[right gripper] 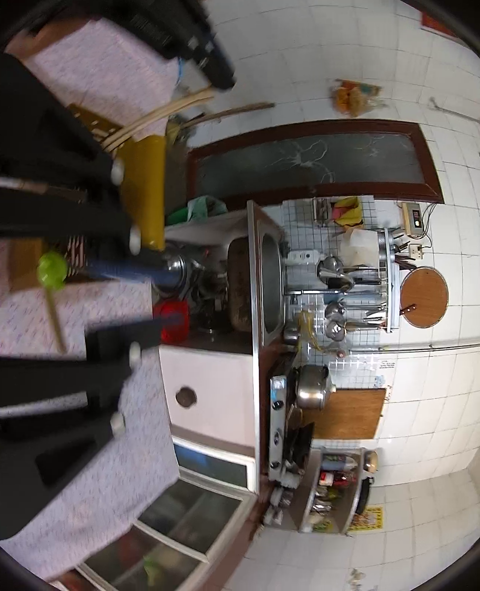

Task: Organize utensils
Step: 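Open both tools to drop the spoon and chopstick into the holder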

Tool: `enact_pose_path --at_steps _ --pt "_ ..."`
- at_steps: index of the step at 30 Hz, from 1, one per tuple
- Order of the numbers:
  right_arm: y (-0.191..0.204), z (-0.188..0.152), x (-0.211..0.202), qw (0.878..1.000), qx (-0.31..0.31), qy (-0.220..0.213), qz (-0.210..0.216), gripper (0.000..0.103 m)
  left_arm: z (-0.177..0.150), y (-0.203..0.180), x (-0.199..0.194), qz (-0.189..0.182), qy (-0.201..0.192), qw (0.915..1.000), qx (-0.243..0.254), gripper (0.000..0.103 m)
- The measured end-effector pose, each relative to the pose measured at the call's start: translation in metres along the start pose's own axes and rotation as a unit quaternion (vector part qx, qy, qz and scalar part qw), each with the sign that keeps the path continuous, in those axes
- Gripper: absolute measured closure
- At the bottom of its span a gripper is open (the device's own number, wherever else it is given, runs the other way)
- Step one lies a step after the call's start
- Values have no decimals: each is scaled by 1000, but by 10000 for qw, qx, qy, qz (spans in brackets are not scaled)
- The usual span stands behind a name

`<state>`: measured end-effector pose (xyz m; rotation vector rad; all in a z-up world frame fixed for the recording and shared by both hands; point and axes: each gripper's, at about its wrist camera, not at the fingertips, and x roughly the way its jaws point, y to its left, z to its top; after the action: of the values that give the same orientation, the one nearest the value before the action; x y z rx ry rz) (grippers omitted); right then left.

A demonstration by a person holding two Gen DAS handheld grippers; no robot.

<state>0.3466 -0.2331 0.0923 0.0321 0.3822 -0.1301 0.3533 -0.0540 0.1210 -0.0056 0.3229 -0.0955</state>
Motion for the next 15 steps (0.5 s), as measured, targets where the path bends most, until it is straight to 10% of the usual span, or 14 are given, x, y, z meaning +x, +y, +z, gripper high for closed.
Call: enact_pose_path --at_steps 3,5,15 --pt "-6 3 -30 9997 -52 -208 -83 47 6 19 -28 89 -33 9998 -180 28" --pt "-9 3 -50 9995 -98 -273 -80 36 6 29 -49 159 -37 9997 -202 18" --pt "-16 -45 -109 9998 -59 178 80 24 -47 52 -114 321 531 9978 247 5"
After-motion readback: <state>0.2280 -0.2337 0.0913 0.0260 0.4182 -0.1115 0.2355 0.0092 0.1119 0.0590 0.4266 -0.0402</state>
